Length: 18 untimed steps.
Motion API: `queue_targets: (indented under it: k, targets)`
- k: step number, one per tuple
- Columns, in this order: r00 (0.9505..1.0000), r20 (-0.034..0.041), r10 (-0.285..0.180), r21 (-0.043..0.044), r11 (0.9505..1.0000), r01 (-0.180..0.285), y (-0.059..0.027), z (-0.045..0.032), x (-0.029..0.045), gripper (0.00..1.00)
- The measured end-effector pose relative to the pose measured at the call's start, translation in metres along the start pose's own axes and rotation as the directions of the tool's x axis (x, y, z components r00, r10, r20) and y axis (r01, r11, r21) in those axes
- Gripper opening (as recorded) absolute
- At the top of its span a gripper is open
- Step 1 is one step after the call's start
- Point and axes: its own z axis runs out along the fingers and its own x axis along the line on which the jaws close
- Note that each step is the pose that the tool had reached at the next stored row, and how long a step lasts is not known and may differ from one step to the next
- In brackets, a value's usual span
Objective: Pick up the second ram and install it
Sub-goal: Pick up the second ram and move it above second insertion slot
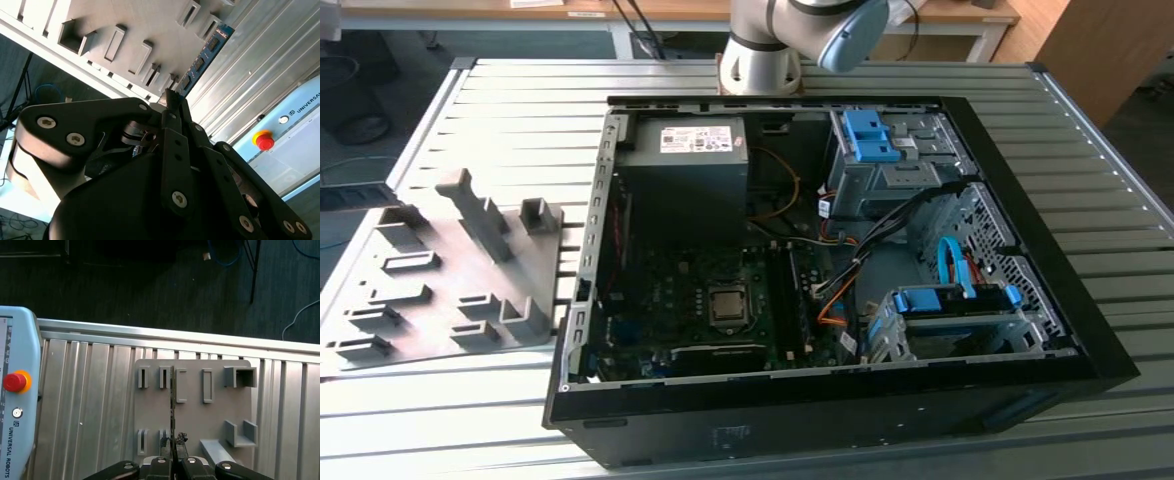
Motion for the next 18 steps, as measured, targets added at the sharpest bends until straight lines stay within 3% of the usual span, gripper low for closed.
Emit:
queue_targets:
  k: [14,18]
  targets:
    - [1.0,0.0,0.0,0.0,1.0,0.0,0.0014,-0.0316,-0.0004,0.14]
    - [1.0,0.0001,0.0,0.0002,1.0,0.0,0.0016,-0.0345,-0.0004,0.14]
